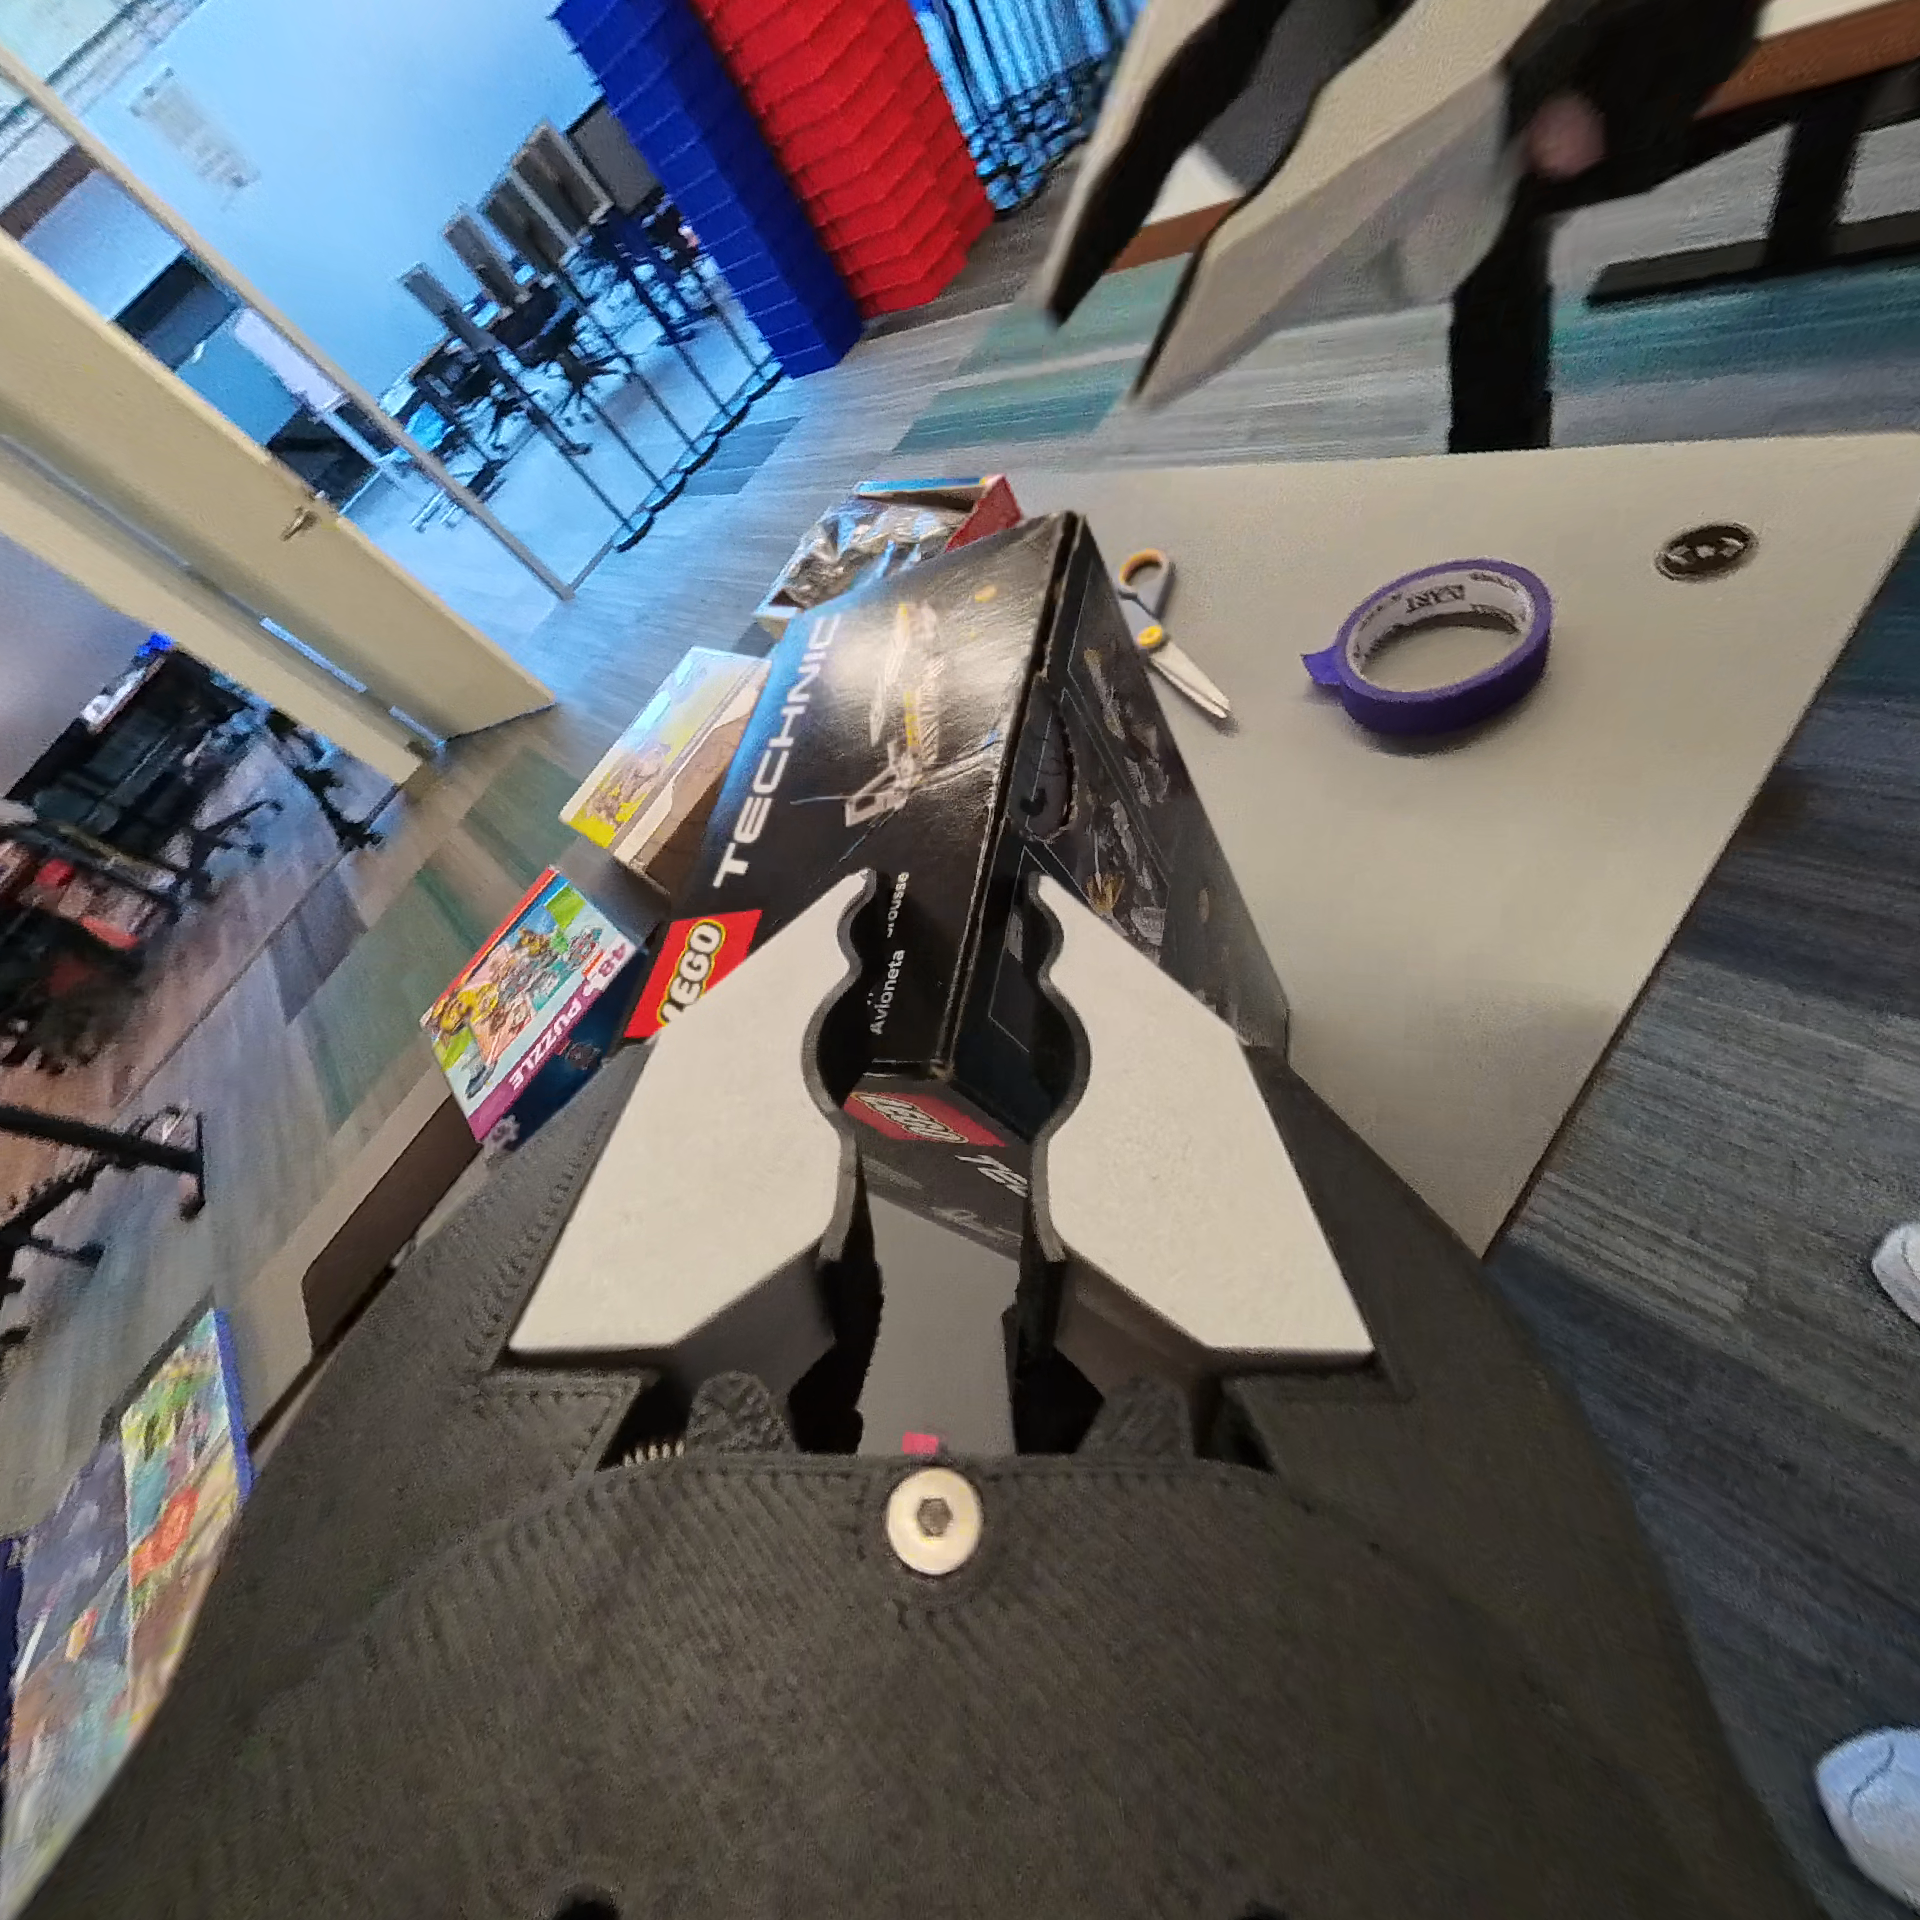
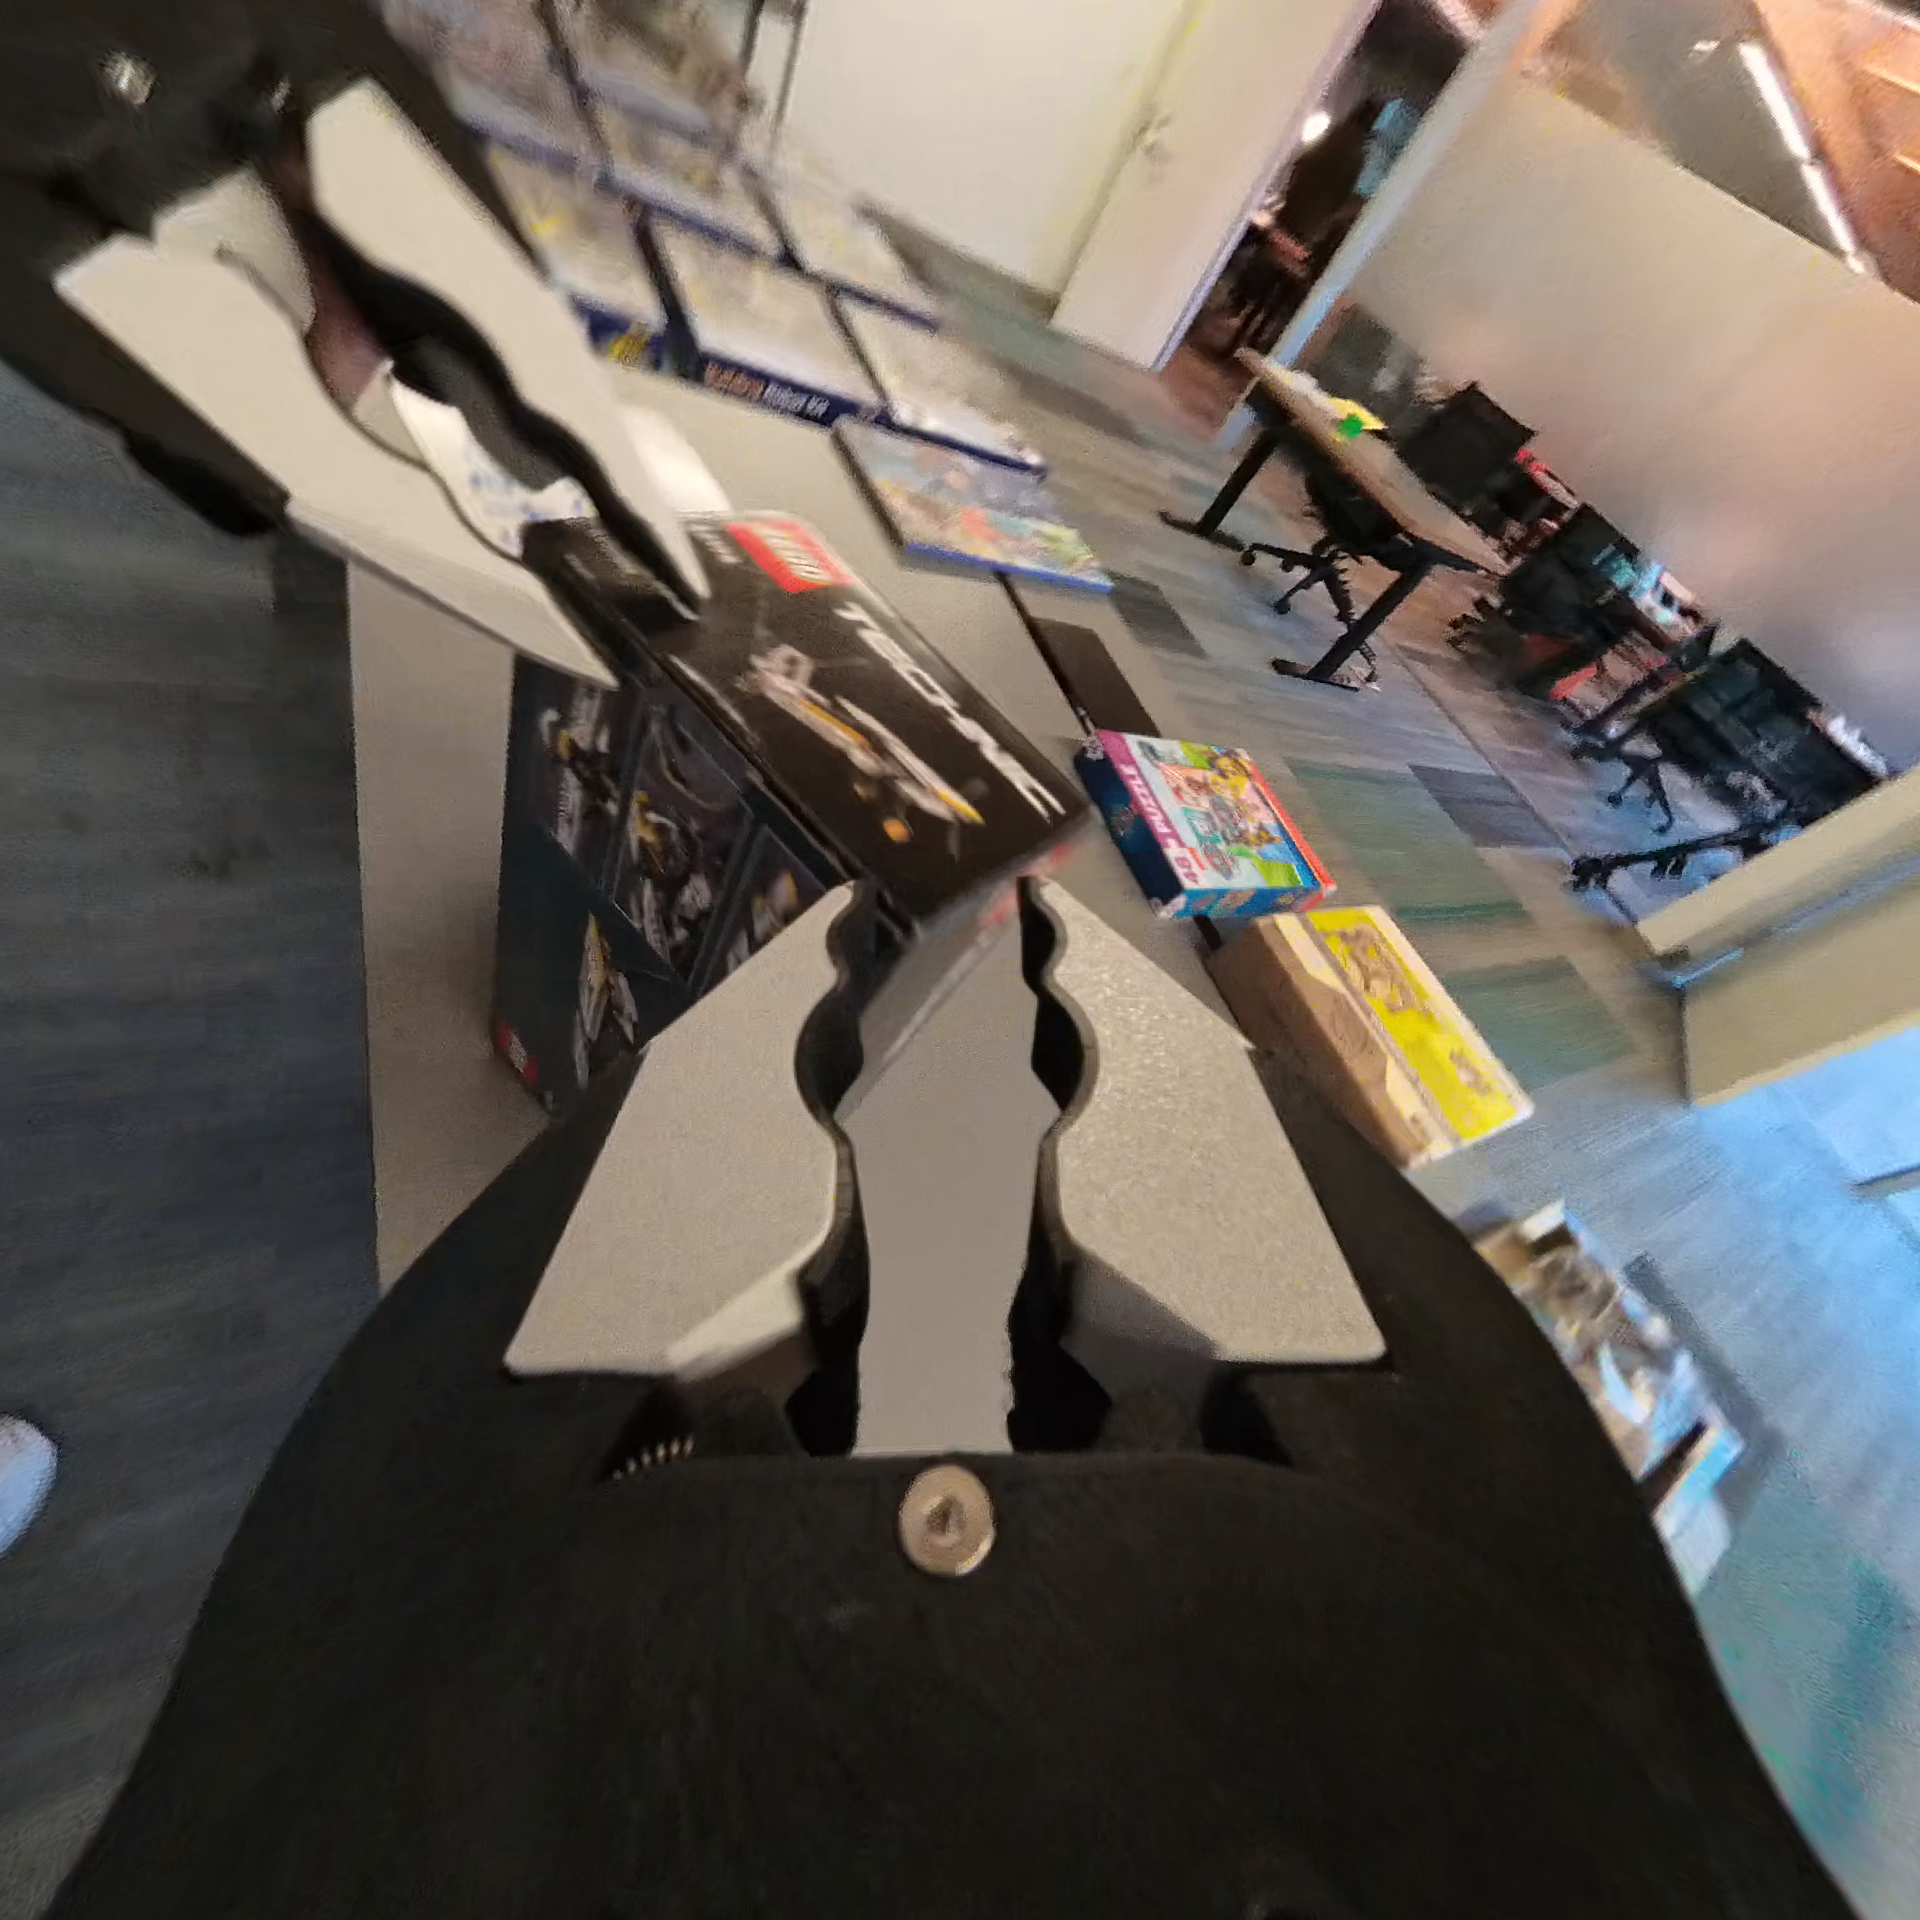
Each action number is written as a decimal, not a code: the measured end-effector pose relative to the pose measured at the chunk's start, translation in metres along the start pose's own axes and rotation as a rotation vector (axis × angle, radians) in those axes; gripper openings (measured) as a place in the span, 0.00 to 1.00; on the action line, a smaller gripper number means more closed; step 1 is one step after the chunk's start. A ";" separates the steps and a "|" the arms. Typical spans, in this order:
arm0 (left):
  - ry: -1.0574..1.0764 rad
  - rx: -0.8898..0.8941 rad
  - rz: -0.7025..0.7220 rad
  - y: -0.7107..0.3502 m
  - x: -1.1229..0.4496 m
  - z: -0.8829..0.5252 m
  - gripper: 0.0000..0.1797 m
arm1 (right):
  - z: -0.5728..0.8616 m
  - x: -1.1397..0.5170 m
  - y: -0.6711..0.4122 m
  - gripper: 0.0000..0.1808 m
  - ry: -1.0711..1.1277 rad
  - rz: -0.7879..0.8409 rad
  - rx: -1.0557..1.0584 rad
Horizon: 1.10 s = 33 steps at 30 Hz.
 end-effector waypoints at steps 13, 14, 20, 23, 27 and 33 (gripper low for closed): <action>-0.310 0.096 -0.198 -0.040 -0.043 0.039 0.15 | -0.003 0.108 0.211 0.26 -0.290 -0.475 -0.332; -0.332 0.130 -0.203 -0.041 -0.042 0.039 0.15 | -0.007 0.102 0.219 0.26 -0.307 -0.495 -0.330; -0.496 0.346 -0.168 -0.057 -0.013 0.040 0.16 | -0.018 0.071 0.257 0.19 -0.324 -0.658 -0.339; -0.591 0.497 -0.137 -0.064 0.011 0.059 0.17 | -0.019 0.069 0.266 0.05 -0.349 -0.673 -0.342; -0.563 0.832 -0.110 -0.053 0.026 0.120 0.17 | -0.020 0.076 0.246 0.05 -0.433 -0.628 -0.346; -0.292 1.392 0.140 -0.057 0.002 0.177 0.31 | -0.039 0.106 0.099 0.04 -0.523 -0.095 0.032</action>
Point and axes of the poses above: each gripper's, where its closed fingertips meet, x back along the fingers, y out of its underside, z = x × y across the jaws, the point moved 10 cm from there along x, back along the fingers, and after that the axes turned 7 degrees about z, right-handed, at the moved point
